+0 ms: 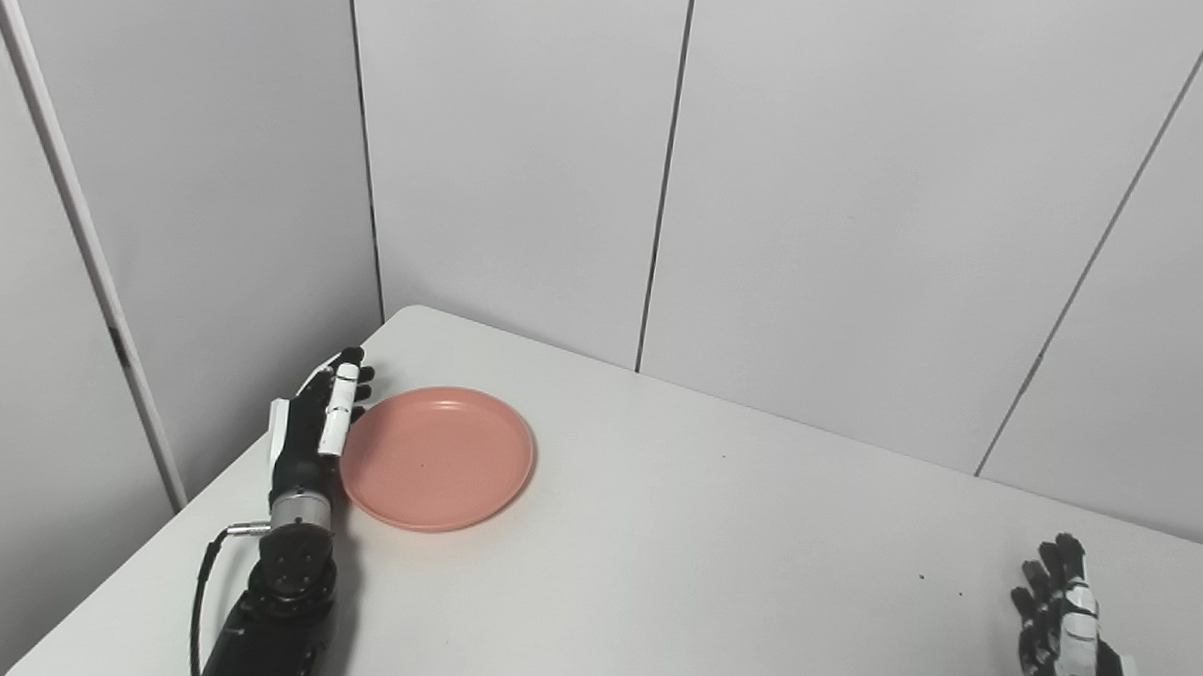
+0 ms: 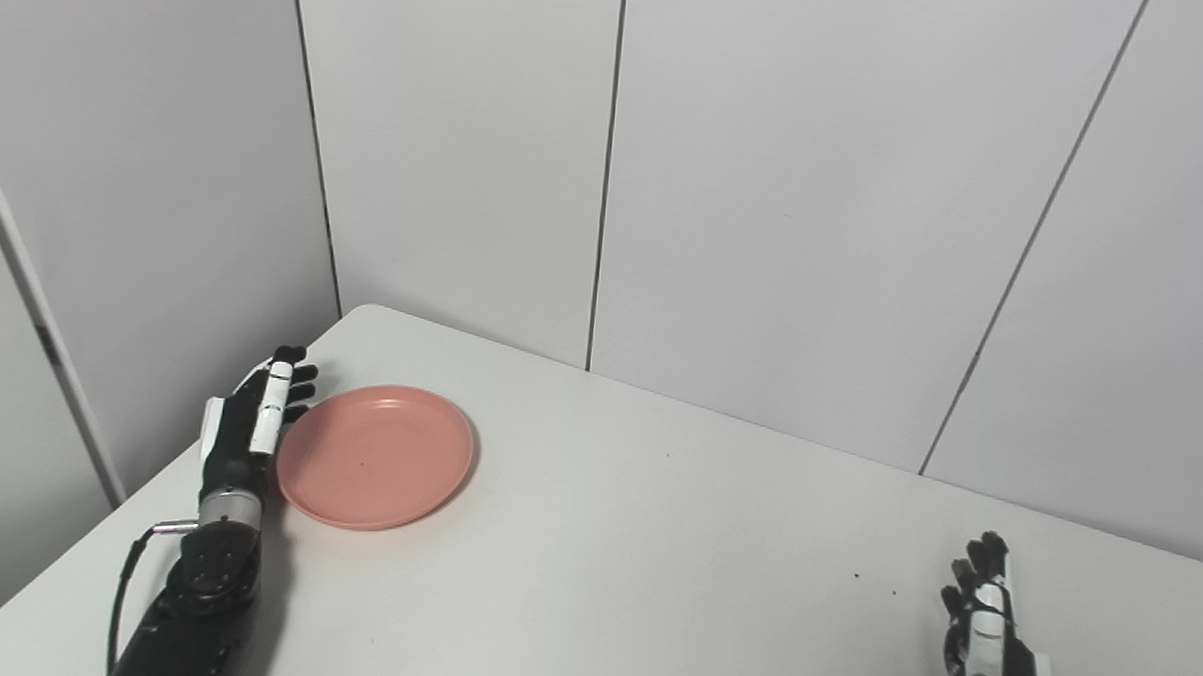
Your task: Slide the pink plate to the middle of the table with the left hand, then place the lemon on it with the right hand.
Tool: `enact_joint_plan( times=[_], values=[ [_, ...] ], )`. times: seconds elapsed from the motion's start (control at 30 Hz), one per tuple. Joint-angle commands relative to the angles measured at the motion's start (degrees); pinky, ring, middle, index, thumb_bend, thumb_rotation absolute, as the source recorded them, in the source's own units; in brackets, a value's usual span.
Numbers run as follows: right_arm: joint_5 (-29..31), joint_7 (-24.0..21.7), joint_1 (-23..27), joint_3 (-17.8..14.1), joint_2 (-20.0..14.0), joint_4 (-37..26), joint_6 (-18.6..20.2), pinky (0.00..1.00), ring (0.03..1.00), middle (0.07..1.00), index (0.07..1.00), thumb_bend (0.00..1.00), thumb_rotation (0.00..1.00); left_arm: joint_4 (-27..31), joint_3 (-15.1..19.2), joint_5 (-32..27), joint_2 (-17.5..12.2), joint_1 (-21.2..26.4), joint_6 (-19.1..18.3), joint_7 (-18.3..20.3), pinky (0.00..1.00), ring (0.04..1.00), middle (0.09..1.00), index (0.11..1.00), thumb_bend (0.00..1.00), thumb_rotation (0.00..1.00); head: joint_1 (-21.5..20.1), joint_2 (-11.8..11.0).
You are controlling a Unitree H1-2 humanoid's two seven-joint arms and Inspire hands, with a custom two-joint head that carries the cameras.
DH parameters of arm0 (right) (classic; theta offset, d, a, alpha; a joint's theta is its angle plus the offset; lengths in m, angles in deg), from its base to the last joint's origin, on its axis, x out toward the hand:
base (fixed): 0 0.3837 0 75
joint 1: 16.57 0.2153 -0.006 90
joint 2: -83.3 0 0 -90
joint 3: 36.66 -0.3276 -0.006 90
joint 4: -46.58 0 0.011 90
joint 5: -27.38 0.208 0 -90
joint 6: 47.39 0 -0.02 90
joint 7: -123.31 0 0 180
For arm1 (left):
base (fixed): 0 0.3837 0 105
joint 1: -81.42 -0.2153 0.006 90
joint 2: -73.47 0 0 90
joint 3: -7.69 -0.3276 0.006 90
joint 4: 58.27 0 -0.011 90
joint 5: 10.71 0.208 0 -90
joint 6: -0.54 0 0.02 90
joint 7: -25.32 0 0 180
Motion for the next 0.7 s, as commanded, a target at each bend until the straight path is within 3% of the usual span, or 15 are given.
enact_joint_plan(
  times=[0.0,0.3,0.47,0.67],
  values=[
    [-0.22,-0.52,-0.77,-0.36,-0.58,0.59,-0.35,1.00,1.000,1.000,1.000,0.62,1.00,-0.07,-0.11,-0.53,-1.84,2.81,1.86,0.07,0.76,0.768,0.772,0.762,0.57,1.00,0.05,0.07],
    [-0.50,-0.10,-0.71,-0.46,-0.30,0.20,0.09,1.00,1.000,1.000,1.000,0.62,1.00,-1.83,-0.39,-3.34,-1.27,3.47,2.03,1.73,0.77,0.784,0.786,0.780,0.58,1.00,-0.08,0.04],
    [-0.25,-0.11,-0.83,-0.62,-0.17,-0.39,0.43,1.00,0.997,0.998,1.000,0.62,1.00,-0.06,-1.92,-3.87,-1.12,3.23,1.83,3.63,0.79,0.800,0.802,0.797,0.58,1.00,-0.13,0.02],
    [-0.53,0.06,-1.07,-0.62,-0.11,-0.98,0.78,1.00,0.998,0.994,1.000,0.62,1.00,2.91,-3.84,-6.43,-0.44,3.08,-1.76,7.10,0.84,0.834,0.823,0.818,0.59,1.00,-0.08,0.10]
  ],
)
